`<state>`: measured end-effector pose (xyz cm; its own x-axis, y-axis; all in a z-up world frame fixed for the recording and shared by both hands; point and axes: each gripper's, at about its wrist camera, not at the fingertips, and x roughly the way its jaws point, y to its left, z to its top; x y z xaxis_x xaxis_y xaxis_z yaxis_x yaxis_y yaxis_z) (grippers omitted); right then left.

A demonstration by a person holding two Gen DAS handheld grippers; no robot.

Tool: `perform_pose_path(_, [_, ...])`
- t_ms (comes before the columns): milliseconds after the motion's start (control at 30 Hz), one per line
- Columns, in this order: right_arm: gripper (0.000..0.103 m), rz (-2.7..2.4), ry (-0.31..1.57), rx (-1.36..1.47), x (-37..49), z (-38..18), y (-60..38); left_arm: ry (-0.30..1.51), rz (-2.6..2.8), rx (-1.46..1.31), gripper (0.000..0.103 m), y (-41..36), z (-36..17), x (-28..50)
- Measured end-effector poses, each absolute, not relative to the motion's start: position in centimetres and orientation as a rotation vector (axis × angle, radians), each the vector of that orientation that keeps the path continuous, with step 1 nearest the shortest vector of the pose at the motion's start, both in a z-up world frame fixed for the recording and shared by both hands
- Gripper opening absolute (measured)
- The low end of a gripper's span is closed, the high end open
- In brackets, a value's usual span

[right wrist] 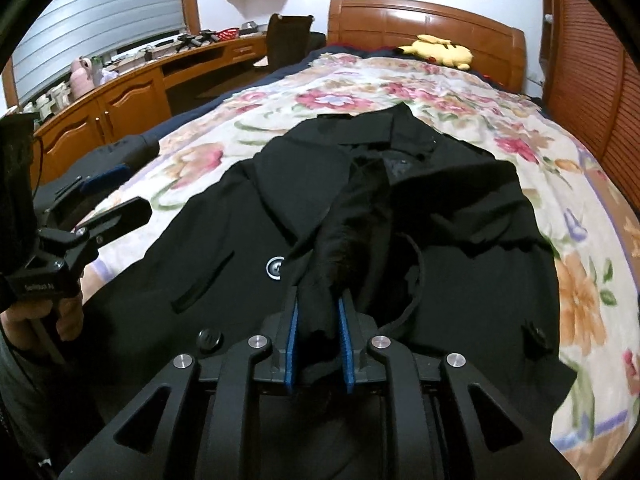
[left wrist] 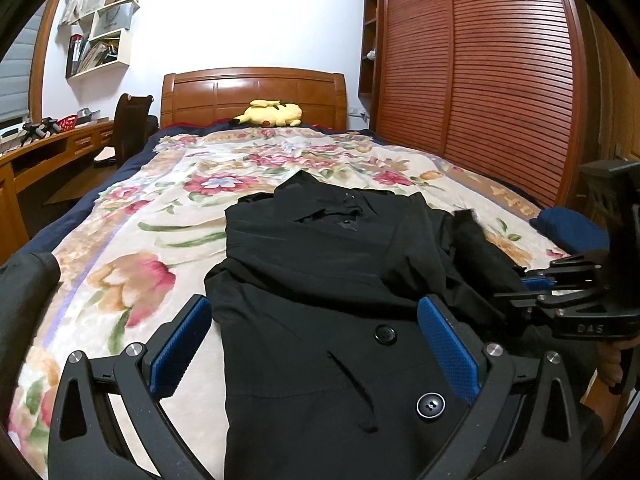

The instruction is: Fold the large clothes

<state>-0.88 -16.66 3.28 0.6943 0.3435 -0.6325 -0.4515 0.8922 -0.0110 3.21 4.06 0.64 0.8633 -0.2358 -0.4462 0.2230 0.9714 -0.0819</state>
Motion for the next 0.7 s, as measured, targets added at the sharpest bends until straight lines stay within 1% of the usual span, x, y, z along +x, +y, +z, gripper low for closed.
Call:
perform_pose_path(33, [0.023, 0.44, 0.667, -0.167, -1.2, 3.5, -16.7, 0.472, -0.242, -0.025, 0.103, 3.9, 0.6, 3.1])
perform_pose_path(133, [0.037, 0.426, 0.643, -0.154, -2.3, 4.2, -17.0, 0.474, -0.25, -0.019, 0.103, 3.5, 0.5, 3.1])
perform_pose_path(167, [0.046, 0.419, 0.629, -0.153, -2.6, 4.3, -17.0, 0.473, -0.254, -0.018, 0.103, 3.3, 0.5, 3.1])
perform_pose_path(200, [0.052, 0.409, 0.612, -0.16, -3.0, 4.7, -17.3, 0.473, -0.257, -0.016, 0.103, 3.1, 0.5, 3.0])
perform_pose_path(300, [0.053, 0.334, 0.549, -0.199, -3.4, 5.6, -18.0, 0.475, -0.269, -0.01, 0.103, 2.2, 0.4, 3.1])
perform_pose_path(400, [0.053, 0.294, 0.506, -0.146, -3.5, 6.6, -19.6, 0.477, -0.286, -0.007, 0.103, 1.3, 0.5, 3.0])
perform_pose_path(500, [0.053, 0.233, 0.445, -0.156, -3.4, 7.2, -20.5, 0.486, -0.312, -0.008, 0.103, 0.2, 0.4, 3.1])
perform_pose_path(700, [0.053, 0.157, 0.463, -0.153, -1.0, 4.7, -21.3, 0.503, -0.337, 0.015, 0.103, -2.1, -0.1, 3.2])
